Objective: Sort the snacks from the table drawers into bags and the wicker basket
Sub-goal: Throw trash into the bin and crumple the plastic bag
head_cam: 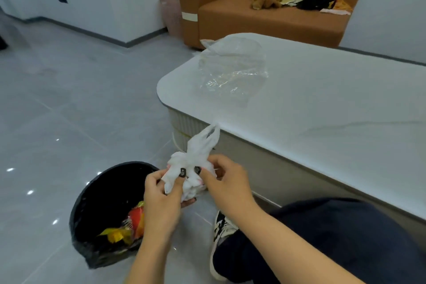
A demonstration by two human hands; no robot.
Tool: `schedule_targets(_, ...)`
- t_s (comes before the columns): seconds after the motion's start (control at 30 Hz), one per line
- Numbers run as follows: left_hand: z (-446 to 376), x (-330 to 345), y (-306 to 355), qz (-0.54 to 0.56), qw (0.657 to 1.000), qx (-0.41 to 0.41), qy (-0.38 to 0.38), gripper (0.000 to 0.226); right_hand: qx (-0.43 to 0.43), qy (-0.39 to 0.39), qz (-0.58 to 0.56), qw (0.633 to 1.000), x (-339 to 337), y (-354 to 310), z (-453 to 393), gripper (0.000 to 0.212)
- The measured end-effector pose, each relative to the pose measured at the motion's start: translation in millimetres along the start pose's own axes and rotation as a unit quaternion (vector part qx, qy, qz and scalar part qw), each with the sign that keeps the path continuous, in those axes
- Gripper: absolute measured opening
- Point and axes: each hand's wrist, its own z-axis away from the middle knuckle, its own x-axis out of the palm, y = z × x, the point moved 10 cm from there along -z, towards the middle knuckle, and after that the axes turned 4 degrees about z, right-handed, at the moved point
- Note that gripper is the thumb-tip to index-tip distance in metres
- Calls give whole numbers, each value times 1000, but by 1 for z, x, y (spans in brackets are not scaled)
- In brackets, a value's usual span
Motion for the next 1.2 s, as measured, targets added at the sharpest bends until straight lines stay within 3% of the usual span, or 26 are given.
schedule_targets(0.17, -33, -110, -51, 2, 978, -75, 195, 58, 76, -134, 108, 982, 82, 76, 20, 55)
schedule_targets(0.3, -68, -156, -68, -78, 953, -103, 274, 61, 105, -197, 165, 961, 94, 108, 33, 59)
schedule_targets(0.4, -103, -159, -94, -165, 945, -126, 253, 62, 115, -185, 174, 960, 88, 119, 22, 51)
schedule_targets(0.6, -151, -126, -143, -361, 916, -75, 158, 59, 135, -146, 141, 970, 80, 125, 2, 45)
schedule_targets(0.7, -161, -110, -177, -468, 868, -145, 86, 68, 108, -148, 128, 975, 84, 115, -7, 45)
schedule_targets(0.8, -160, -111, -217, -553, 792, -257, -21, 88, 109, -144, 122, 976, 79, 117, -10, 46)
schedule_targets(0.87, -162, -116, -225, -593, 756, -274, -42, 99, 114, -137, 121, 976, 74, 117, -12, 46)
schedule_targets(1.07, -161, -113, -177, -603, 774, -190, 42, 107, 102, -119, 97, 983, 64, 100, -21, 45)
schedule_targets(1.2, -160, -84, -143, -578, 808, -110, -2, 88, 99, -99, 83, 987, 46, 91, -12, 42)
